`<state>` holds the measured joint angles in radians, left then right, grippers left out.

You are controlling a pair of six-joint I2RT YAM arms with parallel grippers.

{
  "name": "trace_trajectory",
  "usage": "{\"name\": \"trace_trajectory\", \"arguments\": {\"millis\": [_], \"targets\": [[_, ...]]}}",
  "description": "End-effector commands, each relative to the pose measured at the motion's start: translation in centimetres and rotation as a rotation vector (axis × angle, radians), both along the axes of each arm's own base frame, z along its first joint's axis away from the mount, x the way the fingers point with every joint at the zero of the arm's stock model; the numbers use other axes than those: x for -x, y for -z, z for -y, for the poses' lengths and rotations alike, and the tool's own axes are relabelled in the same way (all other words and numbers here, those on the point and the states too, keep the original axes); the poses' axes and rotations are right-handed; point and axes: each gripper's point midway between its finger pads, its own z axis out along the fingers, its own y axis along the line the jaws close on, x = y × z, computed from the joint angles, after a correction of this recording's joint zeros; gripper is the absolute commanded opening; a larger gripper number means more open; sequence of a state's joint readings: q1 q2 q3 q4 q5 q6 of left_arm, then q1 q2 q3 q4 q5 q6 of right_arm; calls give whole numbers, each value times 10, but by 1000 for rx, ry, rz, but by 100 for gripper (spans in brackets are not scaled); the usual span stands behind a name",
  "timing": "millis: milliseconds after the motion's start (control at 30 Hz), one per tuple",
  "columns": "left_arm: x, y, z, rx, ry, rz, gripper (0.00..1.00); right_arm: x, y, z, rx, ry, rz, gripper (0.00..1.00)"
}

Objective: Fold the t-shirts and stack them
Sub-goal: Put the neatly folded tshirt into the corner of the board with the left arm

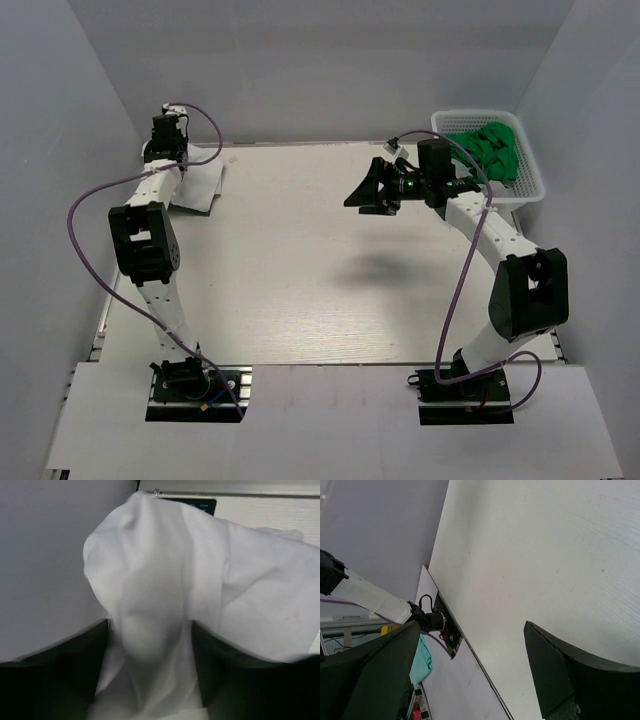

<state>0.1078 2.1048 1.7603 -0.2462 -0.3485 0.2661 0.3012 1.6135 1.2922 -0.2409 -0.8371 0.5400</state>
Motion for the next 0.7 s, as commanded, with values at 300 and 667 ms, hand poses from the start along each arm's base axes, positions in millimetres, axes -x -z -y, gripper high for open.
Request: {"name": "trace_trajectory", "arguments": {"millis": [300,667], "targets": [[1,-49,-42,69,-182,133,100,-11,-18,-4,-12,-1,46,90],[25,-55,10,333,-130,60,100,-11,-9,-2,0,-9,52,90]]}}
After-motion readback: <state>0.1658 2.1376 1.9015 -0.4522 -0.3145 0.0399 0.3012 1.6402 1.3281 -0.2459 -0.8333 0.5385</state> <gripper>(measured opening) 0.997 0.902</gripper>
